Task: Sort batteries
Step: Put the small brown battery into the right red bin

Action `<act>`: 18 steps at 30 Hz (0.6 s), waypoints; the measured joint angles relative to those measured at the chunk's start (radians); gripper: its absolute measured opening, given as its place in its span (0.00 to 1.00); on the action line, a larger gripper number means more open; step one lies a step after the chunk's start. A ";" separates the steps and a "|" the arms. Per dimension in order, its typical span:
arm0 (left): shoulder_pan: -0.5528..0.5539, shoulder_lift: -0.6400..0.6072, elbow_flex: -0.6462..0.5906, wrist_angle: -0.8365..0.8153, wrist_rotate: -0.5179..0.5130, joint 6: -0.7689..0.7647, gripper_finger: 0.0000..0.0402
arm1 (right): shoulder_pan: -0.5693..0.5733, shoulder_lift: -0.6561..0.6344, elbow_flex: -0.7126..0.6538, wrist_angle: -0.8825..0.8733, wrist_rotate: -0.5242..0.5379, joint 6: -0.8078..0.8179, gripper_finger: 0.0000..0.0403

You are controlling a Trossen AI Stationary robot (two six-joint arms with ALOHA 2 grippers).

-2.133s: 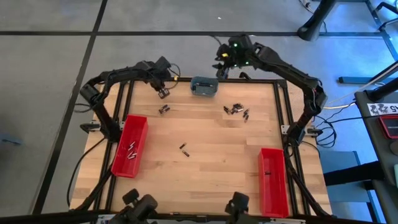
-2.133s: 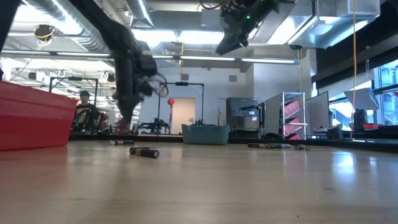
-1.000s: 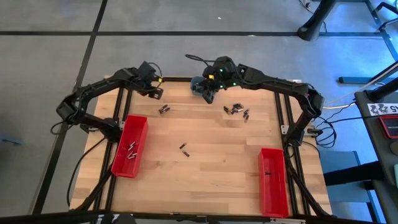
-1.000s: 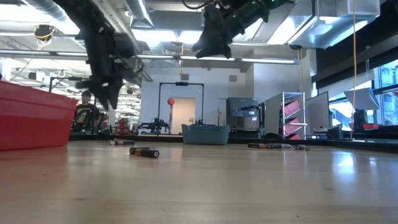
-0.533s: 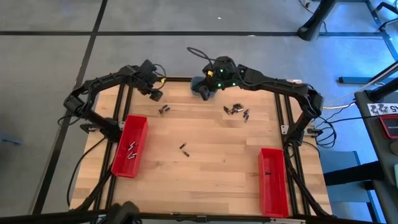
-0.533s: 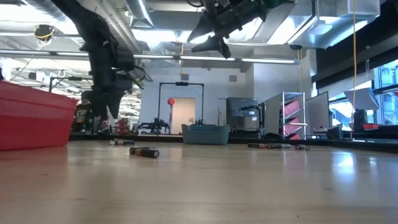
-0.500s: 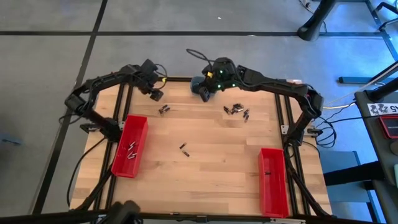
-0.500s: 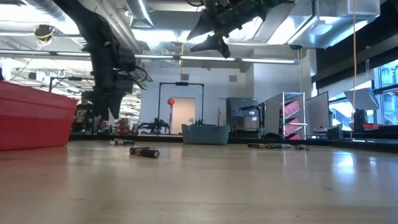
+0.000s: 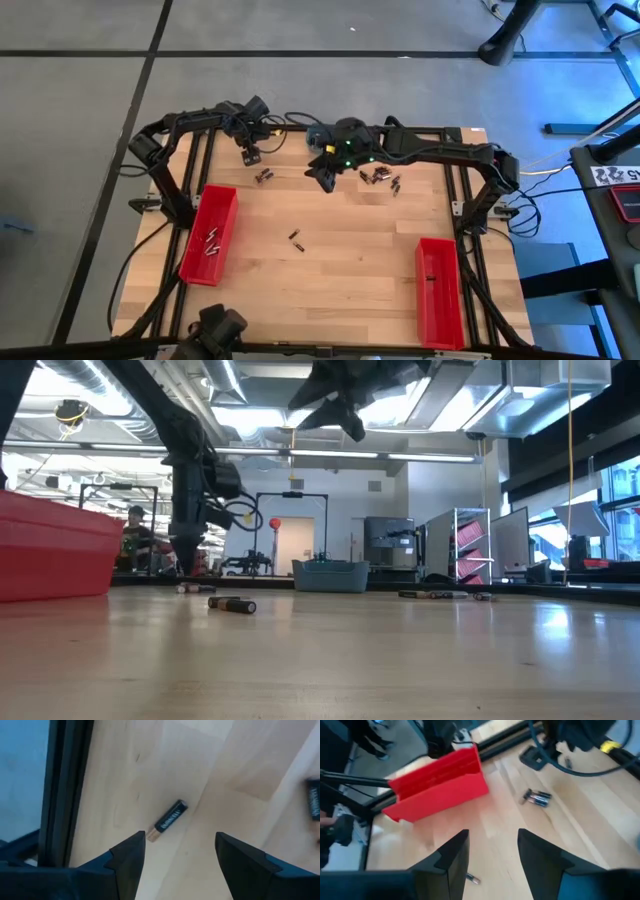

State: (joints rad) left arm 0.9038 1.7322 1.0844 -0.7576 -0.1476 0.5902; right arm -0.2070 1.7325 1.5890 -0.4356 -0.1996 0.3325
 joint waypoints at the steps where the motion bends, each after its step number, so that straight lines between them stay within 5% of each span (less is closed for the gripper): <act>1: 0.003 0.007 0.000 0.003 -0.004 0.022 0.57 | 0.000 0.000 0.000 -0.009 0.004 0.000 0.42; 10: 0.008 0.077 0.000 0.075 -0.017 0.124 0.47 | -0.024 0.000 0.000 -0.072 0.016 -0.070 0.42; 18: -0.002 0.111 0.003 0.045 -0.006 0.103 0.13 | -0.089 -0.025 0.000 -0.147 0.001 -0.076 0.42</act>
State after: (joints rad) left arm 0.9016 1.8431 1.0874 -0.7127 -0.1537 0.6935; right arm -0.2959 1.7070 1.5894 -0.5828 -0.1989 0.2562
